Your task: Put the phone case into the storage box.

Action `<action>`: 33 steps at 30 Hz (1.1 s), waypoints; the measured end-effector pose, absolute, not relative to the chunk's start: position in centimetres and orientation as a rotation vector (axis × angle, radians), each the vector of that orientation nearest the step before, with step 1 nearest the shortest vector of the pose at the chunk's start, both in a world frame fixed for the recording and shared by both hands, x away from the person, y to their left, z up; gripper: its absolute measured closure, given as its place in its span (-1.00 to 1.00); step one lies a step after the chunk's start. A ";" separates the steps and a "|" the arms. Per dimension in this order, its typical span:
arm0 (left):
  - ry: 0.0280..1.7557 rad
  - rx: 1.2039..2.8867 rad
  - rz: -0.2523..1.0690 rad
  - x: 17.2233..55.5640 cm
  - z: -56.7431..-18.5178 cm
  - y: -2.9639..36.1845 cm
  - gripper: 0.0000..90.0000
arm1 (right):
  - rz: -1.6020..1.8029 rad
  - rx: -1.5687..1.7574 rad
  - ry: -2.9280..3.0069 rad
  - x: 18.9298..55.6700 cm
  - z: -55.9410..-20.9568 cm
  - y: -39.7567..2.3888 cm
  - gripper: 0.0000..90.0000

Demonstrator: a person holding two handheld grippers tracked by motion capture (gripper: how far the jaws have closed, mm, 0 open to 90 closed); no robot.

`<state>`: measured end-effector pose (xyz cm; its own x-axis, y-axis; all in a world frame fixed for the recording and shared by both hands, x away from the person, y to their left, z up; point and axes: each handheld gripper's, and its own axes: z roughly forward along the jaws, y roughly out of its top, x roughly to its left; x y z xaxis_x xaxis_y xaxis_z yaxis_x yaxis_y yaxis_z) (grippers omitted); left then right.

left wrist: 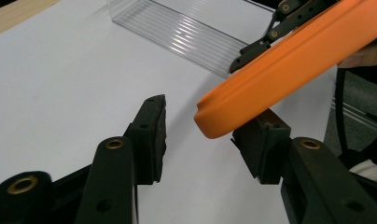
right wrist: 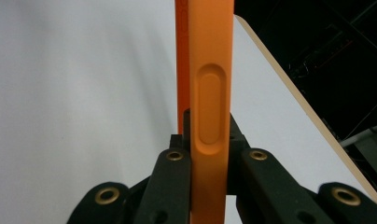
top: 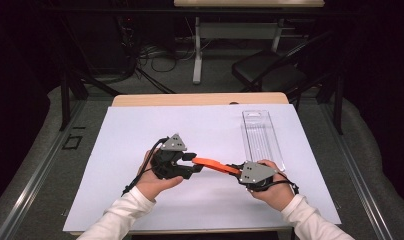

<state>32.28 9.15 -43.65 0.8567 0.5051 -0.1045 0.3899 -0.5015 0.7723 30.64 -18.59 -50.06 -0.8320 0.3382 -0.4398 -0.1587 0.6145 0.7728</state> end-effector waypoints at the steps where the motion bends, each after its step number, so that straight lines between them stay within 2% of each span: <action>1: 0.649 2.153 0.170 32.3 -43.6 9.1 0.22 | 1.168 0.142 2.279 30.6 -50.1 -18.6 0.90; 20: 0.639 2.112 0.168 32.3 -44.0 8.9 0.63 | 1.196 0.162 2.275 30.7 -50.2 -18.6 0.90; 33: 0.628 2.103 0.233 31.8 -44.1 8.6 0.73 | 1.192 0.173 2.282 30.7 -50.4 -18.7 0.90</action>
<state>31.85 8.59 -44.14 0.8531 0.5172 -0.0688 0.3475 -0.4649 0.8143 30.74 -18.70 -50.37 -0.8380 0.3553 -0.4141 -0.1368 0.5978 0.7899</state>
